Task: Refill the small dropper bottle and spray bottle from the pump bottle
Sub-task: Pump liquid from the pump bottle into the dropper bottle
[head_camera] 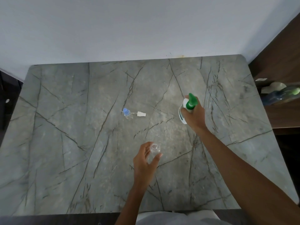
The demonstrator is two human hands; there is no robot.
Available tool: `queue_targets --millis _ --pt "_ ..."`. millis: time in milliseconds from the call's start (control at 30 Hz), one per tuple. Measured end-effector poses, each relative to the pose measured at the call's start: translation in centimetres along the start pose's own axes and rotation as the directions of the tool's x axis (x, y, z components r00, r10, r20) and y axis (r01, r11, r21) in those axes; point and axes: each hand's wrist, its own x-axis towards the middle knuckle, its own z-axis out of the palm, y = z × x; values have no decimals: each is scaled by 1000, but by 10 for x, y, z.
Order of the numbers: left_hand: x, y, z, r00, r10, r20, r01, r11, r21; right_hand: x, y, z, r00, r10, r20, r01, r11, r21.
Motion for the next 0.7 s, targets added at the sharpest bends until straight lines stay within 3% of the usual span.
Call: queue_targets --millis 200,267,367,500,600,700 --pt "-3 0 -4 1000 3 -22 -2 1000 23 -34 18 -19 940 -151 306 166 986 -24" --pt "-5 0 -6 1000 -4 -29 5 1000 24 -54 27 -19 949 -174 262 178 984 7" --pt "-7 -1 -9 1000 -5 -30 5 1000 21 -80 38 -17 976 -200 83 196 979 51" --pt "-11 -2 -11 1000 9 -22 -8 999 48 -90 40 -14 962 -260 -80 264 964 39" --pt "-15 -1 -13 999 19 -29 -18 998 58 -95 43 -9 930 -356 -90 357 934 -5" --pt "-18 2 -14 998 36 -47 -33 998 57 -96 38 -8 926 -364 -98 359 931 -62"
